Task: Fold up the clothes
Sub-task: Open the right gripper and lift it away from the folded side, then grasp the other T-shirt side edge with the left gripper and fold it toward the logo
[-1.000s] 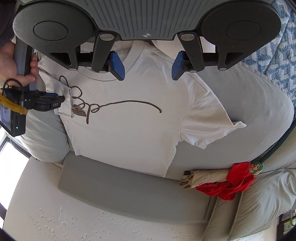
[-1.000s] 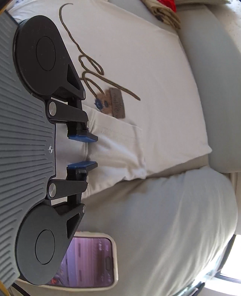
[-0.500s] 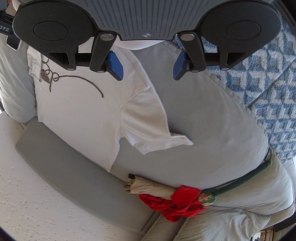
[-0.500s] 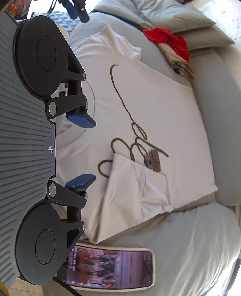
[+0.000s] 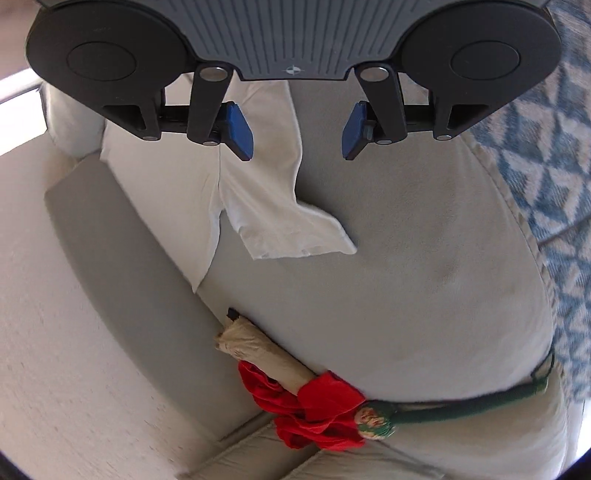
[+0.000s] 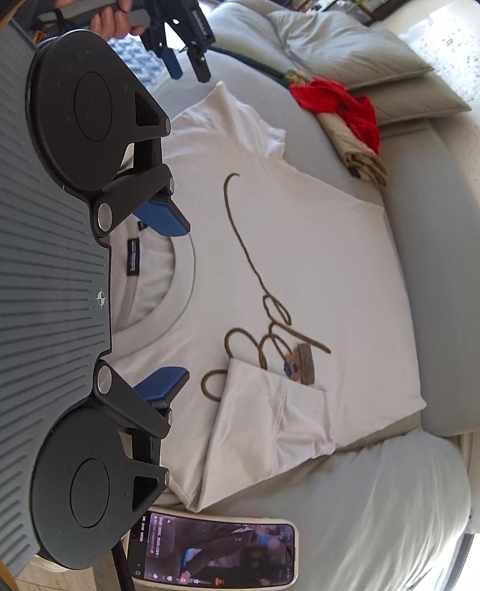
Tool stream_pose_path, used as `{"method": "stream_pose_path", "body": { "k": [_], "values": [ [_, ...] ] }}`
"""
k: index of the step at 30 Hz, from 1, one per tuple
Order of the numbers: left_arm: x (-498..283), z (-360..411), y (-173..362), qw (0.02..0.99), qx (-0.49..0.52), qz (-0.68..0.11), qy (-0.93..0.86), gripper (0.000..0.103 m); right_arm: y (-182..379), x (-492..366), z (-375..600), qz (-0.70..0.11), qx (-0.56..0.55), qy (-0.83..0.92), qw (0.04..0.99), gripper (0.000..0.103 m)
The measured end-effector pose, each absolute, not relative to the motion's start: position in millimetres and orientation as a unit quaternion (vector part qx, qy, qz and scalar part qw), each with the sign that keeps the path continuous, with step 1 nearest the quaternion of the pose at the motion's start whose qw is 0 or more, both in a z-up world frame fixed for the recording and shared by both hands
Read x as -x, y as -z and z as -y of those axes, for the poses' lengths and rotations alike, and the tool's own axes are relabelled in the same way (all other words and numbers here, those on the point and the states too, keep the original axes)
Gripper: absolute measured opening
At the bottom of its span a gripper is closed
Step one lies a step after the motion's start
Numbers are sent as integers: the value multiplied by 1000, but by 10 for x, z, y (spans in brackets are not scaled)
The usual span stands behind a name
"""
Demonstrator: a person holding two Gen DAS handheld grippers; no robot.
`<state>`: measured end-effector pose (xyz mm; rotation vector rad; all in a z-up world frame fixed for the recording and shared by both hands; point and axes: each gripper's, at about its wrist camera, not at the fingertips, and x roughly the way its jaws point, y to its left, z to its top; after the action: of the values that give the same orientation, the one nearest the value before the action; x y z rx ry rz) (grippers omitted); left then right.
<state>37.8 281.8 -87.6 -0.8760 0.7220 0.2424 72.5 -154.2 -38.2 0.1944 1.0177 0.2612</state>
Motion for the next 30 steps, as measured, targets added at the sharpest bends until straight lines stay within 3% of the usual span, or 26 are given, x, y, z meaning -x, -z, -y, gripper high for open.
{"method": "stream_pose_path", "body": {
  "k": [12, 15, 17, 24, 30],
  "values": [
    [-949, -3271, 1485, 754, 578, -303, -80, 40, 362, -733, 1536, -483, -87, -113, 864, 82],
    [-994, -3366, 1541, 732, 608, -294, -89, 30, 362, -712, 1551, -481, -88, -116, 865, 82],
    [-1032, -3384, 1496, 747, 584, -301, -95, 0, 367, -693, 1563, -480, -89, -117, 865, 82],
    [-1109, -2745, 755, 905, 295, -292, -92, 0, 411, -632, 1627, -480, -99, -125, 862, 82],
    [-888, -1373, 343, 967, -54, -251, 7, 0, 458, -602, 1724, -481, -122, -132, 858, 82]
  ]
}}
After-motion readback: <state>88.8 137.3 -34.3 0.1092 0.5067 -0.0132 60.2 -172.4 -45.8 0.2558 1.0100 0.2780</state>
